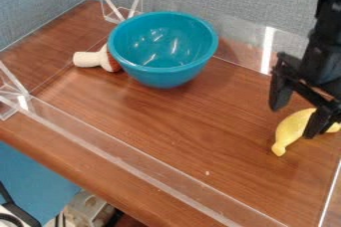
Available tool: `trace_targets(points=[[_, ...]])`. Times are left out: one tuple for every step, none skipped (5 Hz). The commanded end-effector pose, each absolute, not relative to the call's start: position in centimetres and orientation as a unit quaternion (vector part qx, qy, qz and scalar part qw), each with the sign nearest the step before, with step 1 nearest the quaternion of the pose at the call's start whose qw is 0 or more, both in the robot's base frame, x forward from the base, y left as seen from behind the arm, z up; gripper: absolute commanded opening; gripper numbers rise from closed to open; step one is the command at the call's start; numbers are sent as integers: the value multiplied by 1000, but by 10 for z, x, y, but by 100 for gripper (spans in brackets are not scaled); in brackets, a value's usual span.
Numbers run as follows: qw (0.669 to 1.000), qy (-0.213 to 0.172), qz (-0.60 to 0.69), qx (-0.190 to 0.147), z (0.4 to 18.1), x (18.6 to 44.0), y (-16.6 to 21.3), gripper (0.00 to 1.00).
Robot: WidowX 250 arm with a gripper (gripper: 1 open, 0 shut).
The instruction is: Put the yellow object in the blue bowl
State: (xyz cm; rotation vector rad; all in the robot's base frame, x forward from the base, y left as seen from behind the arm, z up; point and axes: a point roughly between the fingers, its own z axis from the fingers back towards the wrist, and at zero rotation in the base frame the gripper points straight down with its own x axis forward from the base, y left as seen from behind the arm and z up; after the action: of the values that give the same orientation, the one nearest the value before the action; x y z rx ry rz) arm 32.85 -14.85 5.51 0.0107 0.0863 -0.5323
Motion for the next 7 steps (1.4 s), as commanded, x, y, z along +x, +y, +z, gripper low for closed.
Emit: trace_targets(points=[[959, 15, -284, 5, 57, 334, -157, 100], [957, 18, -290, 6, 44, 336, -156, 100], [957, 20, -290, 6, 38, 337, -155, 0], [958, 19, -288, 6, 35, 337, -150, 0], [958, 20, -285, 6, 31, 338, -145, 0], [959, 21, -282, 6, 29, 339, -141, 0], [960, 21, -279, 7, 27, 339, -137, 0]])
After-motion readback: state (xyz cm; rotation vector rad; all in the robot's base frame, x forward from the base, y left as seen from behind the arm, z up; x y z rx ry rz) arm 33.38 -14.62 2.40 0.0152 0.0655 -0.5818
